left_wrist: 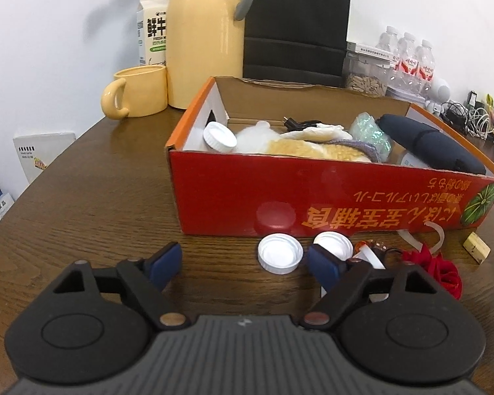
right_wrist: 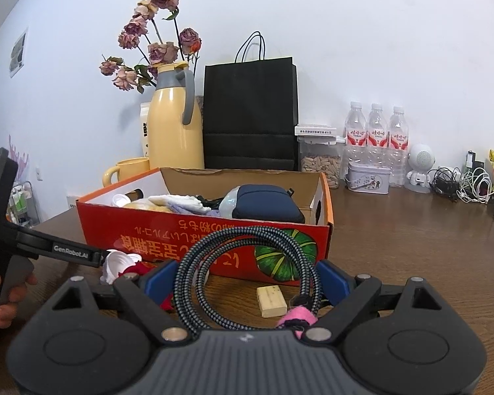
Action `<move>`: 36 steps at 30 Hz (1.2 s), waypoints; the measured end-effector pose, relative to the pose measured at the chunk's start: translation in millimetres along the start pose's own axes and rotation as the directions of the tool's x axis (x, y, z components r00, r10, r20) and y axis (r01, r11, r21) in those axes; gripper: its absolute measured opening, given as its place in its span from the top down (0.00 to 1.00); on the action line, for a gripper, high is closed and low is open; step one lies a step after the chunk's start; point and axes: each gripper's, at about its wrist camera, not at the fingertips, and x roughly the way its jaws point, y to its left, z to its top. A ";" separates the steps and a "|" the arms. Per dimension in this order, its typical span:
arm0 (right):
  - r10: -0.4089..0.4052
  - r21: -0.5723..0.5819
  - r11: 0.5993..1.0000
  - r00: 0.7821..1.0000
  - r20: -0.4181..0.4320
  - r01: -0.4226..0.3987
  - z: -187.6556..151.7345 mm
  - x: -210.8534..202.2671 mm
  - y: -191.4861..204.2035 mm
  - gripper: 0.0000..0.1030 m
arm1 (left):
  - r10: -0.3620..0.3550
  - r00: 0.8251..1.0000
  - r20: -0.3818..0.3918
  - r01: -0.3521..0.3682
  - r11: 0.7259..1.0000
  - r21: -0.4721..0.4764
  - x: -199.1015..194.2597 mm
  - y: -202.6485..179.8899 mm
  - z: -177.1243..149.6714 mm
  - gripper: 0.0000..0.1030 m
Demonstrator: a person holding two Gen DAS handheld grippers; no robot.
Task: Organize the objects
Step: 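Lift the braided cable with the right gripper while the left gripper grasps a white cap, then carry the braided cable into the box while the left gripper carries the cap there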
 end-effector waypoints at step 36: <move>0.035 -0.056 0.998 0.995 0.098 -0.030 27.6 2.0 15.3 0.13 | -0.067 0.961 0.269 0.055 0.997 0.050 -58.1 -14.7 18.5 0.72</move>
